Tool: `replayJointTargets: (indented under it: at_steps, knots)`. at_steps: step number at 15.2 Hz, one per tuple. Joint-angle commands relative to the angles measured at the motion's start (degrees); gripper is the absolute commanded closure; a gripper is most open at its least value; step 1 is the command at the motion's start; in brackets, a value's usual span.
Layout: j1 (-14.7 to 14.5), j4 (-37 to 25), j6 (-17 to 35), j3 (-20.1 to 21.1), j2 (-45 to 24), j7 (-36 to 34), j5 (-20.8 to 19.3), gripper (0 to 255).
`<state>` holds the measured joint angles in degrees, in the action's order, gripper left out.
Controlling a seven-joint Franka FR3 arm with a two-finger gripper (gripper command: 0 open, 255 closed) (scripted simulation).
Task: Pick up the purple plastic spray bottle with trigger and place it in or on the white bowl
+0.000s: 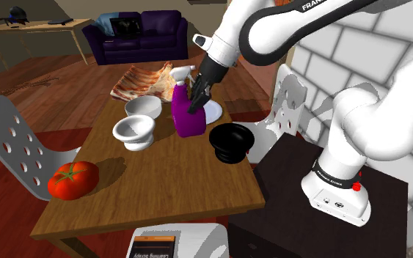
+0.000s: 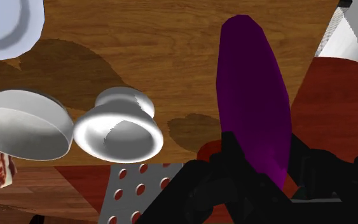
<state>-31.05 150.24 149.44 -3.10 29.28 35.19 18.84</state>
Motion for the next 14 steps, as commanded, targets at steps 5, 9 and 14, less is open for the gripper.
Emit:
replayJointTargets:
  at_steps: [5, 9, 14]
  knots:
    - [-1.65, -12.85, 1.11, -3.94, -14.75, 4.89, 2.64, 255]
    - [-1.96, -22.44, -0.39, -5.9, -23.63, 8.0, 5.08, 255]
    - [-1.1, -35.72, -3.83, -7.27, -34.61, 10.84, 7.9, 255]
